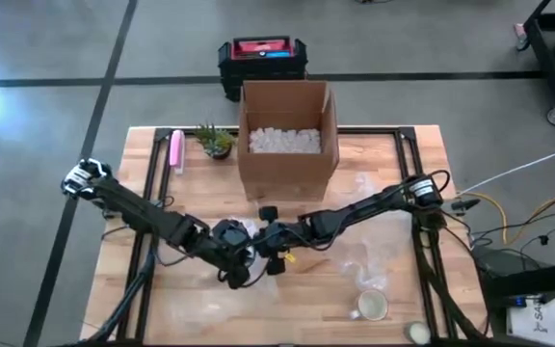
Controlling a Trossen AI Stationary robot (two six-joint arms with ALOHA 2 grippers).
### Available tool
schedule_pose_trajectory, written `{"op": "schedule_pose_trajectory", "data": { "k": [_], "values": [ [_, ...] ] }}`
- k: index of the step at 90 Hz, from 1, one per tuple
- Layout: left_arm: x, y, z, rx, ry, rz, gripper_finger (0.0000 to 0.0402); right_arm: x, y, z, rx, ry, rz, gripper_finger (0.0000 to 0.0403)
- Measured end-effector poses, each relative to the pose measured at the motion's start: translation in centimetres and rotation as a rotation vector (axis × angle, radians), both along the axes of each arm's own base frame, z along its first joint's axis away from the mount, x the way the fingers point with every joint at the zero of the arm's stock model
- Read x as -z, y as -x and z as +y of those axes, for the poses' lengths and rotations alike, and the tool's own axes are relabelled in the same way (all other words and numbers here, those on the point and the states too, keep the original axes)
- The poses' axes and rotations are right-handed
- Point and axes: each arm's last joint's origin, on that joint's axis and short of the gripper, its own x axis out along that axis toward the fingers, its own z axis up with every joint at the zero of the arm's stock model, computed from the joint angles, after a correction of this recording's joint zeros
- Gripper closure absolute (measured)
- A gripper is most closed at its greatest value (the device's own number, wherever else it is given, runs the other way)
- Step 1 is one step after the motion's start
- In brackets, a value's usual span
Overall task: Wrap mug
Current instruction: Wrap the orange mug with the bubble wrap
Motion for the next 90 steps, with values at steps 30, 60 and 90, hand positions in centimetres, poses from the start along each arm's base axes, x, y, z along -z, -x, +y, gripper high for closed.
{"op": "schedule_pose_trajectory", "data": {
  "k": [30,60,90],
  "values": [
    [2.3,-0.1,0.1,-0.024,-0.076,0.073,0.0327,-3.4,2.0,1.4,-0.055,0.005,0.04,0.0401],
    [2.4,-0.1,0.2,-0.027,-0.077,0.071,0.0327,-1.7,1.4,3.3,-0.179,-0.02,0.024,0.0401],
    [0.5,-0.4,-0.2,0.036,-0.035,0.037,0.0327,0.3,0.2,1.2,-0.087,-0.016,0.028,0.0401]
  ]
}}
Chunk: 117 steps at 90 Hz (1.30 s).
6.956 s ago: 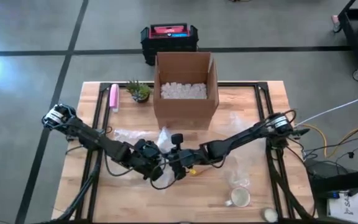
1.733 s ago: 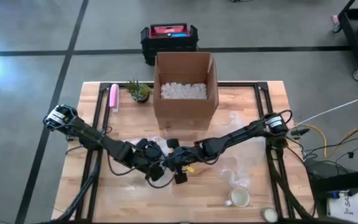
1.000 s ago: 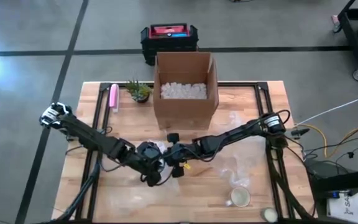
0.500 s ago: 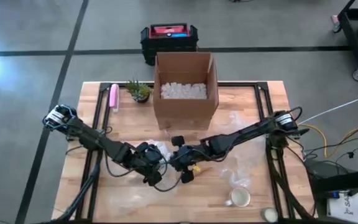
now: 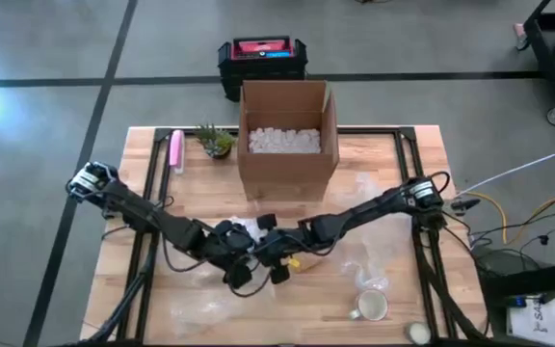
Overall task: Wrap mug
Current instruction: Wrap the orange mug with the bubble wrap
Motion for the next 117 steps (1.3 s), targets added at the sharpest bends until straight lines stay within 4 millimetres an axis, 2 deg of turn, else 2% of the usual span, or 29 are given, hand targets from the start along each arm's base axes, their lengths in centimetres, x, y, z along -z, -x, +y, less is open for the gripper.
{"op": "schedule_pose_trajectory", "data": {
  "k": [16,29,35,61,68,75,82,88,117],
  "values": [
    [-3.3,0.1,-0.1,0.04,-0.02,-0.031,0.0327,0.0,0.0,-0.1,0.005,0.006,-0.003,0.0401],
    [-3.6,0.3,0.2,0.001,-0.103,-0.03,0.0327,0.0,0.0,-0.1,0.009,0.006,-0.002,0.0401],
    [-3.0,0.2,0.3,-0.006,-0.106,-0.046,0.0327,0.0,0.0,-0.1,0.009,0.005,-0.001,0.0401],
    [2.7,1.1,0.7,-0.072,-0.093,0.03,0.0327,0.0,0.0,0.1,0.007,0.005,-0.007,0.0401],
    [3.6,1.3,0.8,-0.085,-0.087,0.023,0.0327,-0.6,0.2,0.5,-0.008,0.013,-0.012,0.0401],
    [4.4,1.4,0.9,-0.087,-0.079,0.014,0.0327,-2.0,0.4,1.1,-0.043,0.023,-0.042,0.0401],
    [4.5,1.3,0.8,-0.077,-0.071,-0.004,0.0327,-3.3,0.2,1.6,-0.063,0.011,-0.09,0.0401],
    [4.4,1.2,0.8,-0.066,-0.073,-0.014,0.0327,-3.7,0.1,1.6,-0.07,-0.001,-0.107,0.0401],
    [3.9,1.0,0.6,-0.042,-0.074,-0.012,0.0327,0.7,-1.3,0.9,-0.078,-0.012,-0.037,0.0401]
  ]
}}
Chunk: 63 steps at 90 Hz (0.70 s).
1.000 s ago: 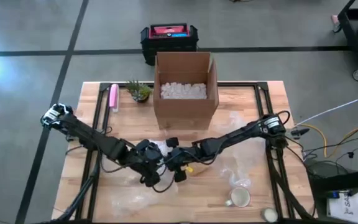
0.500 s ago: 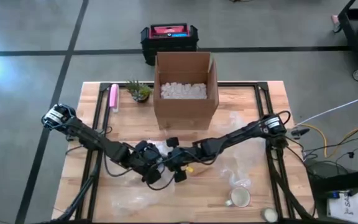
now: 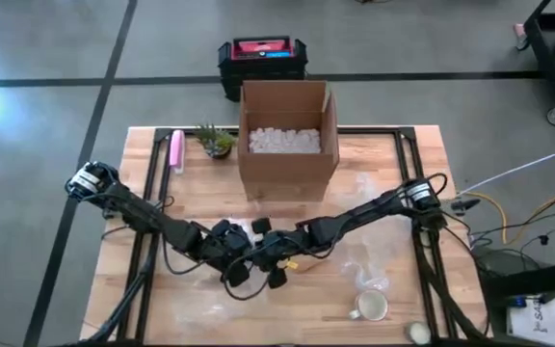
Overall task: Wrap mug
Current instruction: Wrap the orange mug with the bubble wrap
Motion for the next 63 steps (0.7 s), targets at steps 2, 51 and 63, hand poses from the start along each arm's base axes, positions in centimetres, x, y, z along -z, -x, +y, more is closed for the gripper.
{"op": "schedule_pose_trajectory", "data": {
  "k": [2,51,63],
  "values": [
    [0.0,0.0,0.0,0.002,0.0,0.002,0.0327,0.2,-0.1,0.0,0.001,0.001,0.001,0.0401],
    [-4.4,0.0,-0.2,0.029,0.007,0.108,0.0327,0.4,0.0,-0.1,0.012,0.006,0.015,0.0401],
    [-5.4,-0.2,-0.3,0.043,-0.018,0.08,0.0327,0.5,0.0,-0.1,0.011,0.007,0.014,0.0401]
  ]
}}
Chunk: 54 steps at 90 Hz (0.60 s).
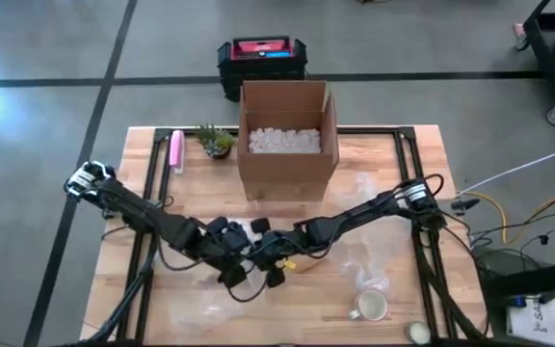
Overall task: Wrap mug
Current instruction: Wrap the orange mug with the bubble wrap
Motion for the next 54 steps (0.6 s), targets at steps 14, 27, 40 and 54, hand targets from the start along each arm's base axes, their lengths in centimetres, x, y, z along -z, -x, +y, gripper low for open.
{"op": "schedule_pose_trajectory", "data": {
  "k": [14,27,40,54],
  "values": [
    [0.4,0.0,0.1,0.0,-0.039,-0.022,0.0327,0.0,0.0,0.0,0.001,-0.001,0.002,0.0401],
    [2.6,0.8,0.6,-0.02,-0.087,0.042,0.0327,0.0,0.0,0.0,0.001,-0.002,0.001,0.0401],
    [4.4,1.2,1.0,-0.079,-0.072,0.021,0.0327,-0.1,0.0,0.1,-0.004,0.001,-0.004,0.0401],
    [5.5,1.3,1.0,-0.077,-0.039,-0.011,0.0327,-1.1,0.4,0.0,-0.004,0.004,0.002,0.0401]
  ]
}}
